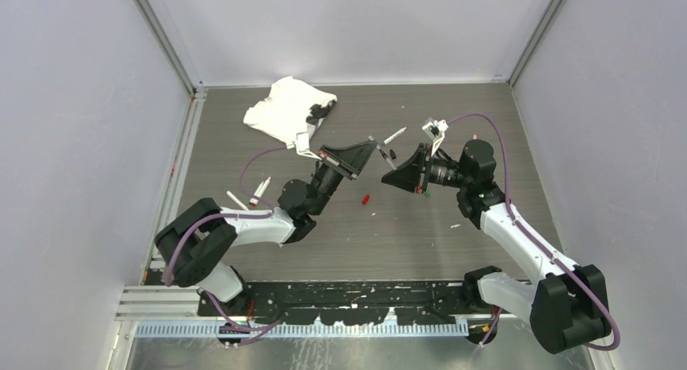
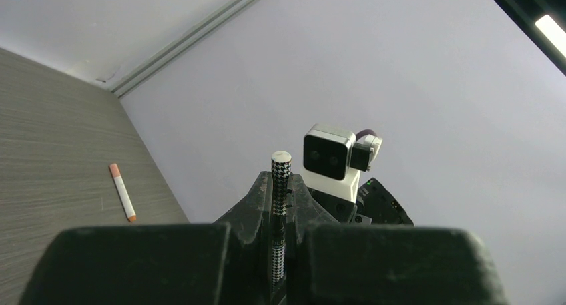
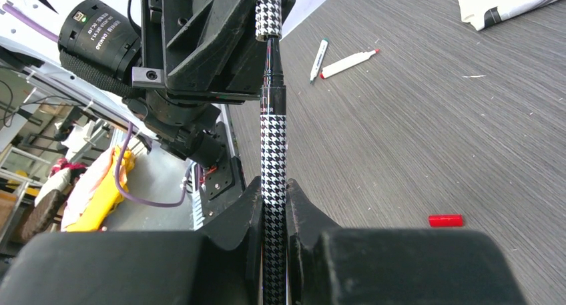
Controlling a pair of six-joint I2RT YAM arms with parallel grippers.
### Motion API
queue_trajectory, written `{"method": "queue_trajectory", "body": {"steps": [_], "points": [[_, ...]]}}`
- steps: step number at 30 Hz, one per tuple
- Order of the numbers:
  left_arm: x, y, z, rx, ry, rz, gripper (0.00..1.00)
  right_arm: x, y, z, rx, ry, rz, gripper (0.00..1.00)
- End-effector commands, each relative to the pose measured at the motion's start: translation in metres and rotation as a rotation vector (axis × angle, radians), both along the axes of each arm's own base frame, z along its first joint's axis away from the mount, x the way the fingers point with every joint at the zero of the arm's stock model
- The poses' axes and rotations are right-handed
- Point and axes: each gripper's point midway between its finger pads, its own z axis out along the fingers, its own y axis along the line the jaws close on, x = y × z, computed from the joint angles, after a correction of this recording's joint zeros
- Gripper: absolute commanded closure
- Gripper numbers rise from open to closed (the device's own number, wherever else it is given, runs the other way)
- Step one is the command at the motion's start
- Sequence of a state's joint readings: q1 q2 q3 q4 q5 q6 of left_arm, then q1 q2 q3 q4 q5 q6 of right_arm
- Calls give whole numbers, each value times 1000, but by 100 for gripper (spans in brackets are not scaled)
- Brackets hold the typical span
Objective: Insert the pens into the pen caps
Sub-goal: Insert the pen cap onto the pen.
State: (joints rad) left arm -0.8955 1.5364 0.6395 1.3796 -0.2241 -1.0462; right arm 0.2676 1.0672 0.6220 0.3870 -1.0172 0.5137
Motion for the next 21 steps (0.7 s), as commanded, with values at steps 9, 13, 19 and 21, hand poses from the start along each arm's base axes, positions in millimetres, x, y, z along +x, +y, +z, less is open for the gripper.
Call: {"method": "queue_trajectory", "body": {"steps": [9, 13, 19, 21], "points": [[-9, -9, 20, -53, -45, -34, 99, 4, 1, 13, 14, -52, -16, 99], [-11, -14, 15, -47, -38, -48, 99, 4, 1, 13, 15, -52, -20, 99], [-18, -23, 10, -35, -32, -80, 99, 5, 0, 15, 17, -55, -28, 99], [-22, -27, 7, -27, -32, -93, 99, 6, 0, 15, 17, -55, -34, 99]]}}
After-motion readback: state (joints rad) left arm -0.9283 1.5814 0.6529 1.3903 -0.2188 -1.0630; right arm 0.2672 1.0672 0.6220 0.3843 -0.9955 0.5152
